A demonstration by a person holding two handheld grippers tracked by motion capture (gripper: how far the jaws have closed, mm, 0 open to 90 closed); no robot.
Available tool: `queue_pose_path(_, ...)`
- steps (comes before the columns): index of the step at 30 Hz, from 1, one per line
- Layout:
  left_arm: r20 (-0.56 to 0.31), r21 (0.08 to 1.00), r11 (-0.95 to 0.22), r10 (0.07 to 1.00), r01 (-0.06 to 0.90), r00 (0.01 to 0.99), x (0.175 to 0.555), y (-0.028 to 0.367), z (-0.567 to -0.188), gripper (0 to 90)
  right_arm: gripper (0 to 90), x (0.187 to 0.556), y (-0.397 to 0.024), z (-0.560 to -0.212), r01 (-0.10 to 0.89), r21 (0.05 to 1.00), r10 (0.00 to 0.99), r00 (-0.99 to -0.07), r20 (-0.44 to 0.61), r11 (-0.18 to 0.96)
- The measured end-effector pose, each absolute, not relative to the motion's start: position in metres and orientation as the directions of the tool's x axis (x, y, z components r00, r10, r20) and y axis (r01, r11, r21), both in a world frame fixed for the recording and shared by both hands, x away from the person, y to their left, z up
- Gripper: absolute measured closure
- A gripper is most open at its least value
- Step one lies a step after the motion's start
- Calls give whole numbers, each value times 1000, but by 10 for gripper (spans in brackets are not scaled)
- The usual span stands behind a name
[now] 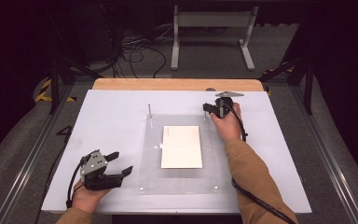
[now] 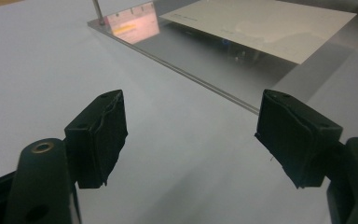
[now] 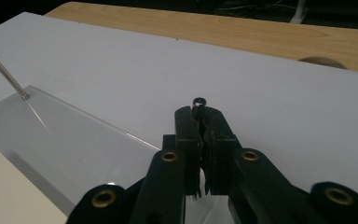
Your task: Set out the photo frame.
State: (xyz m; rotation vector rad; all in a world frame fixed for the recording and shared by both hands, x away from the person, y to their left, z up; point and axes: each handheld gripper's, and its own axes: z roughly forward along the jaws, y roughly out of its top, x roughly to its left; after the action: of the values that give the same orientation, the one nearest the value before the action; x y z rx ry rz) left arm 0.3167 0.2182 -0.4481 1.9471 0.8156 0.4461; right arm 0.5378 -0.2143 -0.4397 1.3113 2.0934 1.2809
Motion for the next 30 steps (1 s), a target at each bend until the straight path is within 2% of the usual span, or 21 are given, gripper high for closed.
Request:
queue_pose_path(15,-14,876,-334,704,349,710,312,221,-448,218,855,547,-217,-442,558,823,844,-487,225,103)
queue_pose_path(25,71,874,-402,661,272,747,305,210,-446,151,854,550,-216,-442,574,815,848,-470,246,81)
queue_pose_path(30,121,889,-414,625,196,772,302,197,-438,119,854,550,-217,-443,573,816,846,-469,252,75)
